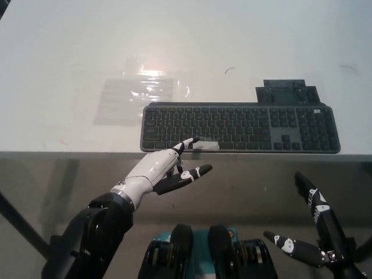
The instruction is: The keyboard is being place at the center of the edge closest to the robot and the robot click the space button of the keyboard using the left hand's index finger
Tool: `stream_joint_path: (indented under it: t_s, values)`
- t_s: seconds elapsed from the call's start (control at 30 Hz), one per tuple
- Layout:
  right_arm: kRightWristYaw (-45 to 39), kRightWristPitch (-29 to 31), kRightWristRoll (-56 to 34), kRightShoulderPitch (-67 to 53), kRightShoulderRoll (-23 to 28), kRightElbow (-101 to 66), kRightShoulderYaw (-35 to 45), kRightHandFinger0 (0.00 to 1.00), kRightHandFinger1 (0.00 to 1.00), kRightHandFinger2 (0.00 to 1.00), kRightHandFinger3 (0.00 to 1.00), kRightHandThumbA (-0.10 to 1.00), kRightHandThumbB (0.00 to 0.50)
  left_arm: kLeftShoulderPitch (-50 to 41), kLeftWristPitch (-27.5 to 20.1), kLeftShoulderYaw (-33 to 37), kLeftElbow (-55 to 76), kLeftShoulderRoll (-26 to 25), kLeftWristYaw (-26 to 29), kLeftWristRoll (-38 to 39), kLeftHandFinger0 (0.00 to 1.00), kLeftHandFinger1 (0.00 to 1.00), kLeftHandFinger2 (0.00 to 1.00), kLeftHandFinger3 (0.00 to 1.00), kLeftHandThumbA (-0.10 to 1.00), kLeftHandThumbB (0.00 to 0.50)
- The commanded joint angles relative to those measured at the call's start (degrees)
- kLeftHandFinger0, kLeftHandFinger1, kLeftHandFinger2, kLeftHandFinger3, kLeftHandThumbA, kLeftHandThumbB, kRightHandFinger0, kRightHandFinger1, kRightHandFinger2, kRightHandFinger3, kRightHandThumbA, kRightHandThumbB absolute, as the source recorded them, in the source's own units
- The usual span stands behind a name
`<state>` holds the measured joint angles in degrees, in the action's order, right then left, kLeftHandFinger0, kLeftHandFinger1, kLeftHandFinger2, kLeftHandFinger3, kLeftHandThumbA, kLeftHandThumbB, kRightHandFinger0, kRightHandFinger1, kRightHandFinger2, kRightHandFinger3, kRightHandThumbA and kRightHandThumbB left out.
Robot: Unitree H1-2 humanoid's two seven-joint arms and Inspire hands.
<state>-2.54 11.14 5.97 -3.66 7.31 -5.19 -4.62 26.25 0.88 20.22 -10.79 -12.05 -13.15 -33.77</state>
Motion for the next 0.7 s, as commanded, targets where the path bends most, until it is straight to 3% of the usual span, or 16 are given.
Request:
stream_joint_path:
  t_s: [0.0,0.1,0.43,0.67]
  values:
    - [-0.24,1.1,0.59,0.99,0.48,-1.88,0.35,1.0,1.0,1.0,1.0,1.0,0.296,2.35,-0.3,1.05,-0.72,-0.01,1.06,-2.01,0.0,0.18,0.32,1.0,1.0,0.349]
    - [-0.25,1.09,0.31,1.17,0.42,-1.86,0.42,1.0,1.0,1.0,1.0,1.0,0.299,2.34,-1.19,1.7,-2.28,0.33,1.96,-2.4,0.01,0.16,0.31,1.0,1.0,0.373]
    - [-0.13,0.51,1.08,1.39,0.55,-2.51,0.41,1.0,1.0,1.0,1.0,1.0,0.305,2.47,-2.84,3.2,-6.47,1.68,3.53,-2.82,0.0,0.17,0.33,1.0,1.0,0.362]
    - [-0.16,1.51,0.49,1.92,0.67,-1.88,0.57,1.0,1.0,1.0,1.0,1.0,0.283,3.89,-2.16,2.95,-8.11,1.84,3.51,-3.23,0.0,0.19,0.36,1.0,1.0,0.359]
